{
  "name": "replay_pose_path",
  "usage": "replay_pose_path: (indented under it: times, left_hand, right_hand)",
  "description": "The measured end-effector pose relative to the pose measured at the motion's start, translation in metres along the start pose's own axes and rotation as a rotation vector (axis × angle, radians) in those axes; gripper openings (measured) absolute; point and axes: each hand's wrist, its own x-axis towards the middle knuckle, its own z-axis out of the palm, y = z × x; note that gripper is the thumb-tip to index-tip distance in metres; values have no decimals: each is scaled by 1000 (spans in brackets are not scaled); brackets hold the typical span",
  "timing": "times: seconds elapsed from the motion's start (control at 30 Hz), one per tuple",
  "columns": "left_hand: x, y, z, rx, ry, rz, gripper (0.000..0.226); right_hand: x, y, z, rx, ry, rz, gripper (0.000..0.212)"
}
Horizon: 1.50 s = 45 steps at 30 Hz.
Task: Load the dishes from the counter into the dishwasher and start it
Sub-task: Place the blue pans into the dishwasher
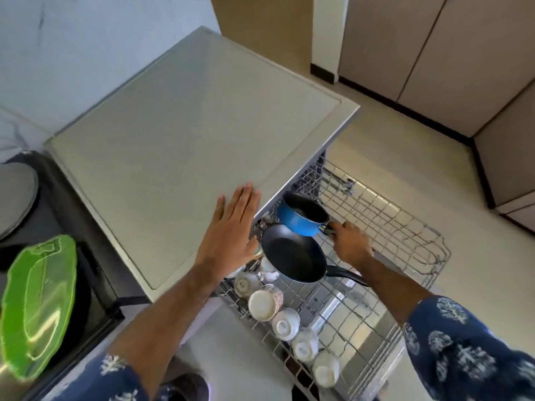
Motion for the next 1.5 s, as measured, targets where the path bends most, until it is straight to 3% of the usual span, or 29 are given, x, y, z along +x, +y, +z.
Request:
replay_pose_path:
  times: [0.3,0.77,0.93,1.03,1.13,1.23,1.5]
  left_hand:
    - [0,4,-1,35,-3,-40,102]
    - [1,9,-6,67,-40,-77,106]
    - [1,9,-7,65,-57,-83,105]
    - [1,9,-8,68,-56,-84,104]
    - [0,9,-8,59,-55,-79,104]
    - [0,9,-8,50,-46,-78,104]
    - [0,8,-3,49,-26,-72,104]
  right_hand:
    - [59,6,35,91,-6,-32,44]
    - [54,17,36,152,-95,-98,64]
    - [25,13,6,71,52,-306,55]
    - [17,23,-15,-75,232,-358,67]
    - [29,50,-17,-165,112,-201,80]
    - [35,65,4,-200,-66,-201,87]
    - [34,68,16,-193,-104,-222,86]
